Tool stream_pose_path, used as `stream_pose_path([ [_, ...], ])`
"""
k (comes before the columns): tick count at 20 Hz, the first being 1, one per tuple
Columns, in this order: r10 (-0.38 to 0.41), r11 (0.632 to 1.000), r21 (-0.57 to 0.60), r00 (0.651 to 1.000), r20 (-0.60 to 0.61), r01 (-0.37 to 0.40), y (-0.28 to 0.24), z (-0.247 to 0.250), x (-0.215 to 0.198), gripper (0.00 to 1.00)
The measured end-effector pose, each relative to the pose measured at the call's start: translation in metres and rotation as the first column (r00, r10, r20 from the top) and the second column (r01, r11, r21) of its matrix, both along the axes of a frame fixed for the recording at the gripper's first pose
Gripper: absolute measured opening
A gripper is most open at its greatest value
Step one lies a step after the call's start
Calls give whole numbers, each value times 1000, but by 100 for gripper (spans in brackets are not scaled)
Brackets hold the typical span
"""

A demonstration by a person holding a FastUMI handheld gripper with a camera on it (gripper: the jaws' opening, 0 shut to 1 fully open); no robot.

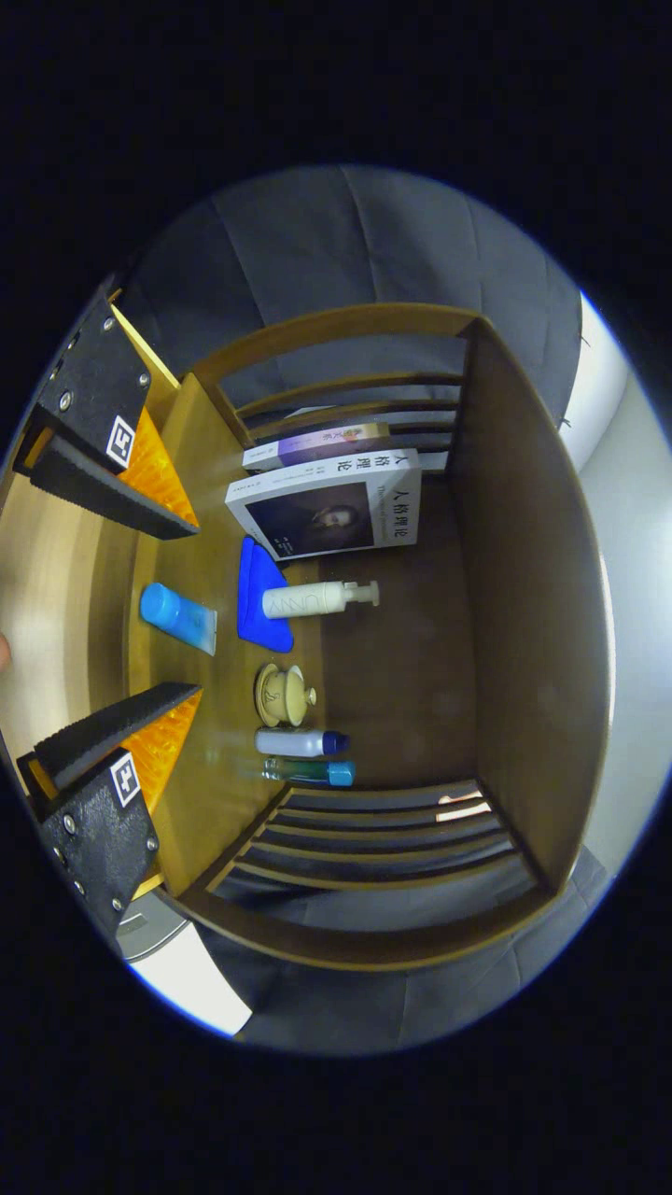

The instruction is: Pull open the drawer, take out the items inside it, and place them on the countertop above the cabinet.

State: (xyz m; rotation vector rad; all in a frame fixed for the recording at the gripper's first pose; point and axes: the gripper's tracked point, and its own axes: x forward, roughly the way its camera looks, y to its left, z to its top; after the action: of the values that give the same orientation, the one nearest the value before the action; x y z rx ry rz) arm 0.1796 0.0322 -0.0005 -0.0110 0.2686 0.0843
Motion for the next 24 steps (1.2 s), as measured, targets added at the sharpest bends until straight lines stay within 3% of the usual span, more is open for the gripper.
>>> stream_pose_path([
  [7,9,999,-47,993,121,-4,7,9,-67,95],
  [16,25,997,-73,986,163,-14,18,-13,-142,95],
  [24,39,998,-55,993,111,-33,26,-63,-195,95],
])
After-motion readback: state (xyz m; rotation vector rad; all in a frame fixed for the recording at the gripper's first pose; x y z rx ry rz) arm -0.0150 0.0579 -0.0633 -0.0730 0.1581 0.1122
